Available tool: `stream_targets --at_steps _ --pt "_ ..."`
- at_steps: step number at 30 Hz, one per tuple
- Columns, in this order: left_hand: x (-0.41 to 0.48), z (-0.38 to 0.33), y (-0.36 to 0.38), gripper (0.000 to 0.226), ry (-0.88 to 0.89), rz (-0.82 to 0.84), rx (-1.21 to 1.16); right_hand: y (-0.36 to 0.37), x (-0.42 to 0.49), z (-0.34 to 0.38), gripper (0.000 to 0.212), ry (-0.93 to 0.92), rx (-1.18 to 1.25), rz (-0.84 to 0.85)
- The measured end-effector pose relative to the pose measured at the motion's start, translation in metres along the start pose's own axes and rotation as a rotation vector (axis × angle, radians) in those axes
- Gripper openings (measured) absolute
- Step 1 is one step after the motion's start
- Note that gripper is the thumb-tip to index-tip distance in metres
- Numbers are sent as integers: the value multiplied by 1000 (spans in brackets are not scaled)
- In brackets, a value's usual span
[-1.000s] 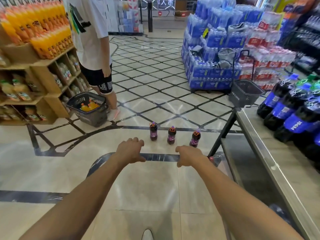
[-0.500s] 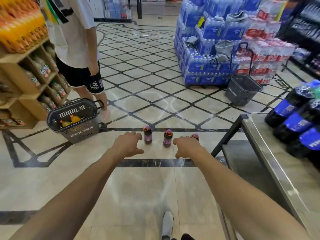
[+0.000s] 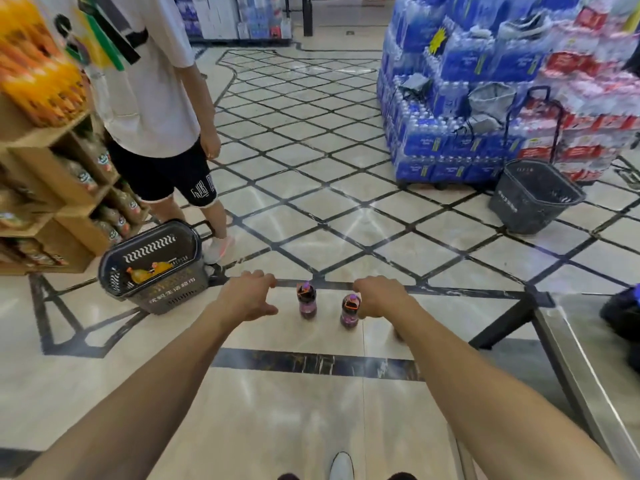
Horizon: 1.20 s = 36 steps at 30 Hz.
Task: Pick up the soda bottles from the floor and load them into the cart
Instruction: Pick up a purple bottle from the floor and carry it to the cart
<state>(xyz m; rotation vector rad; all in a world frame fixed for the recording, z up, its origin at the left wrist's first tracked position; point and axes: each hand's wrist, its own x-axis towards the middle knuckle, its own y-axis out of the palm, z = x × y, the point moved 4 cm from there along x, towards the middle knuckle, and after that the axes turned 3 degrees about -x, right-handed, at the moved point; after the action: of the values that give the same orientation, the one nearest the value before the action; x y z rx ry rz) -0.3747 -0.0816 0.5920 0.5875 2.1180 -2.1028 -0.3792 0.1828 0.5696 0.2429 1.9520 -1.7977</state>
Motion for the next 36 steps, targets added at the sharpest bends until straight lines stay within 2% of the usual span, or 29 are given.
stream_targets --at_steps 6,12,17,27,33,36 --pt "60 27 -8 65 -66 57 37 -27 67 -17 35 -28 -6 27" --pt "129 57 -4 66 -69 103 10 -44 142 -10 43 -61 -5 85" --pt "188 87 -13 63 -43 128 5 -67 201 -14 57 -1 27 94" --pt "310 126 -27 59 -9 185 45 -90 297 -18 54 42 50 106" --pt "374 129 -24 57 2 218 56 -84 352 -25 40 29 81 110" --pt "400 136 -14 61 4 250 66 -77 387 -29 45 33 97 123"
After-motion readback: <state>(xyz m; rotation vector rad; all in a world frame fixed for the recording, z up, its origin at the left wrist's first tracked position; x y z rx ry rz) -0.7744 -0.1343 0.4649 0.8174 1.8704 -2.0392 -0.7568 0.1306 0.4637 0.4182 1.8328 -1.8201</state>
